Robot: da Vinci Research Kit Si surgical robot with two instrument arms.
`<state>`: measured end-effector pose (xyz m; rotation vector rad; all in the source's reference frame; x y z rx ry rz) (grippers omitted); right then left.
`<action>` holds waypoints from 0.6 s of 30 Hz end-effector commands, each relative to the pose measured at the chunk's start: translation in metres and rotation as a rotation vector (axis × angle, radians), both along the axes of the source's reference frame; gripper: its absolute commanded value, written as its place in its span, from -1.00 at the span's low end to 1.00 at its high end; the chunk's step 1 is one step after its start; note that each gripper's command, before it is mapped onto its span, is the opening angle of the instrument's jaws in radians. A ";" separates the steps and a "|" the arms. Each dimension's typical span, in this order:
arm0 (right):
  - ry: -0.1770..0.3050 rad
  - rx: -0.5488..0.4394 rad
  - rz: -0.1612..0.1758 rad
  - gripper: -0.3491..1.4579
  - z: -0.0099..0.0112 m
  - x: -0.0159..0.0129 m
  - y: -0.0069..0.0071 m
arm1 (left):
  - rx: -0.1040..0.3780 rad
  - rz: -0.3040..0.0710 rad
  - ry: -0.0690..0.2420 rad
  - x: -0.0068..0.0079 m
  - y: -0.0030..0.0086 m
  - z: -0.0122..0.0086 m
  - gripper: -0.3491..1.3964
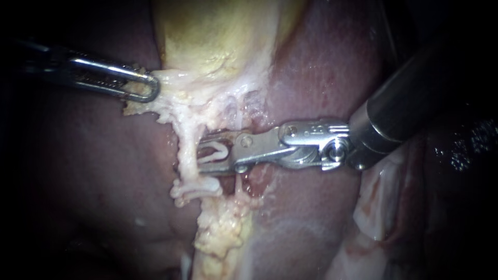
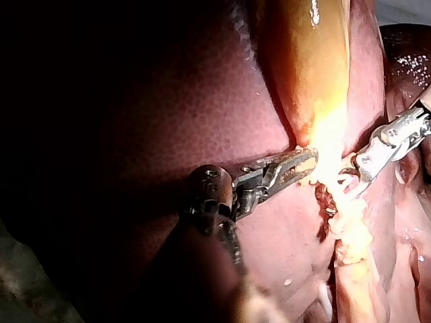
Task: Clipping third clip left tube
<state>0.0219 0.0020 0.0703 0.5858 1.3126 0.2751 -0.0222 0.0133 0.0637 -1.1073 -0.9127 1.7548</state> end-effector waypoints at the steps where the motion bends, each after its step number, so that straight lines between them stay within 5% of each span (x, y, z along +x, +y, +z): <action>1: -0.001 0.000 0.002 -0.45 -0.0001 -0.0002 0.0001 | 0.000 0.000 0.000 0.0000 0.0000 0.0000 -1.00; 18: 0.013 0.043 -0.016 -0.13 -0.0008 -0.0058 0.0021 | 0.001 0.002 -0.002 0.0004 0.0000 -0.0002 -1.00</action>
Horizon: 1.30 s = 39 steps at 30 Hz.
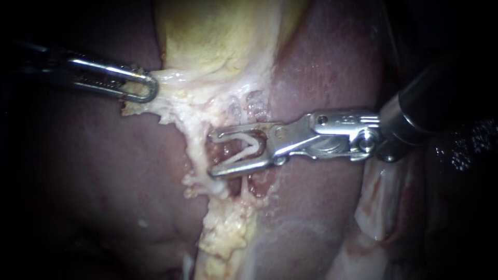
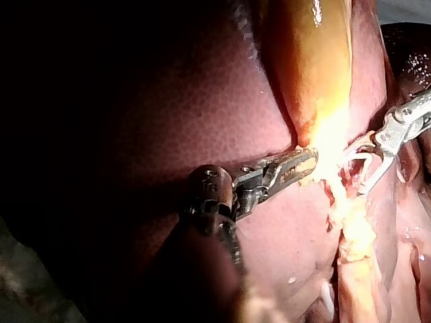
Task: Clipping third clip left tube
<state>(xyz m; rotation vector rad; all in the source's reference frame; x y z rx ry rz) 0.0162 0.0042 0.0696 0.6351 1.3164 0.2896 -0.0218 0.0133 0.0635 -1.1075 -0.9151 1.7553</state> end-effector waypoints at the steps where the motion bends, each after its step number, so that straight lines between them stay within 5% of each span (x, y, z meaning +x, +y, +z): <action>1: 0.000 0.005 -0.002 -0.13 -0.0002 -0.0003 0.0000 | 0.000 0.000 -0.001 0.0000 0.0000 0.0000 -1.00; 11: 0.026 0.072 0.001 -0.13 -0.0012 -0.0002 0.0004 | 0.000 0.000 -0.001 0.0001 0.0000 0.0000 -1.00; 24: 0.038 0.135 0.010 -0.11 0.0003 0.0036 -0.0006 | 0.001 0.000 -0.001 0.0000 0.0001 -0.0002 -1.00; 35: 0.144 0.249 0.027 -0.11 0.0011 0.0066 -0.0013 | 0.003 -0.002 0.000 0.0001 0.0004 -0.0005 -1.00; 39: 0.146 0.260 0.031 -0.09 0.0012 0.0073 -0.0012 | 0.003 -0.002 0.000 0.0001 0.0004 -0.0005 -1.00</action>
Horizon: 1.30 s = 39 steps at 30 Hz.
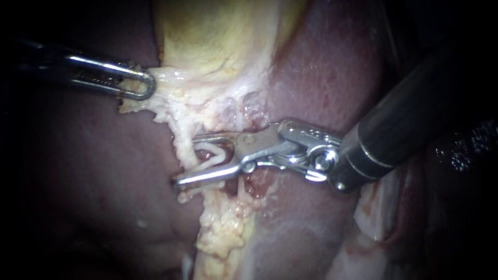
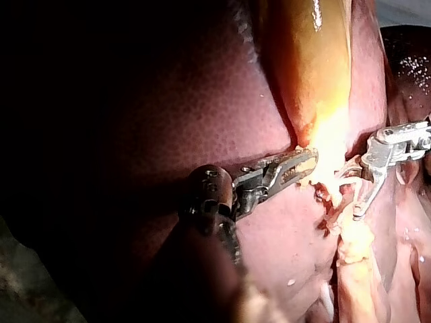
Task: Clipping third clip left tube
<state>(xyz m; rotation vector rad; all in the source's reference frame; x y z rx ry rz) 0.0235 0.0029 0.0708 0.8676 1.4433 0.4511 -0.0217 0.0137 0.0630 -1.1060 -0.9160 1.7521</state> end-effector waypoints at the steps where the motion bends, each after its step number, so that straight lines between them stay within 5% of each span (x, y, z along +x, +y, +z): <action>1: -0.003 0.006 -0.001 -0.09 0.0001 0.0002 0.0000 | 0.000 0.000 0.000 0.0000 0.0000 0.0000 -1.00; 20: 0.034 0.015 0.029 -0.06 -0.0001 0.0021 0.0003 | 0.001 0.000 0.000 -0.0001 0.0001 -0.0001 -1.00; 39: 0.053 0.052 0.017 -0.14 -0.0075 0.0001 0.0018 | 0.000 -0.002 0.001 0.0002 0.0002 0.0000 -1.00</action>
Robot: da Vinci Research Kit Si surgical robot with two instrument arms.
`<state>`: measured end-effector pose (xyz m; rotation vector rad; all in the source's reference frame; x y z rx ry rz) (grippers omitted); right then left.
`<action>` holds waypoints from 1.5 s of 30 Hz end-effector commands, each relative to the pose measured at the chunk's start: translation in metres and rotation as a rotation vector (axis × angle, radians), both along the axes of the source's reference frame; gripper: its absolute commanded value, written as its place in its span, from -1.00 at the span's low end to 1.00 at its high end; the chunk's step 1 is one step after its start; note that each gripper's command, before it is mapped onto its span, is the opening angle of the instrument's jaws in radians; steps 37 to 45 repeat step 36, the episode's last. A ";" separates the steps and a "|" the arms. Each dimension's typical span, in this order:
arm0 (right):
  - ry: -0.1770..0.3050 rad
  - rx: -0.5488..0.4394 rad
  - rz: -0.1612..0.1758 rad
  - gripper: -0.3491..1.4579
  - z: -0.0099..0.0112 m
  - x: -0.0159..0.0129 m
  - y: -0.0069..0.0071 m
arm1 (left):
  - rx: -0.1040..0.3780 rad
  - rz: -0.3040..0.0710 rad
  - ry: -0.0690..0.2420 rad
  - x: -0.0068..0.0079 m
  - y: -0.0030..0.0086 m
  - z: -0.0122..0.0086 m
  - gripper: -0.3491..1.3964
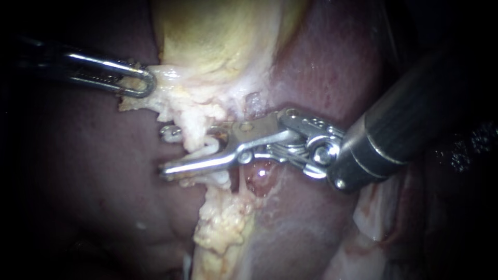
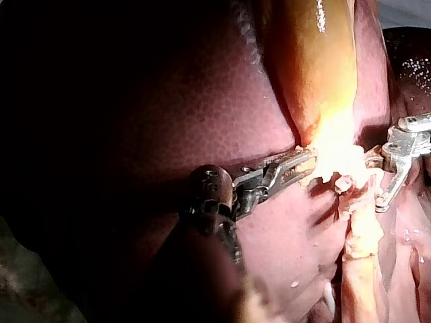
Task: Clipping third clip left tube
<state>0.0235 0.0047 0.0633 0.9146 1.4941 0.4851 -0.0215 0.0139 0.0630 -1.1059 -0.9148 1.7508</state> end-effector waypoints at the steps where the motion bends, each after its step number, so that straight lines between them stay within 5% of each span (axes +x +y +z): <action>1: 0.001 -0.001 -0.002 -0.16 0.0000 0.0000 -0.0001 | 0.000 0.000 0.000 0.0000 0.0000 0.0000 -1.00; 7: 0.003 -0.001 -0.004 -0.31 -0.0002 -0.0004 -0.0003 | 0.000 0.000 0.000 0.0000 0.0000 0.0000 -1.00; 18: 0.005 -0.001 -0.009 -1.00 -0.0003 -0.0012 -0.0005 | 0.000 0.000 0.000 0.0000 0.0000 0.0000 -1.00; 45: 0.002 0.027 -0.012 -1.00 0.0001 -0.0015 -0.0005 | 0.000 0.000 0.001 0.0000 0.0000 0.0000 -1.00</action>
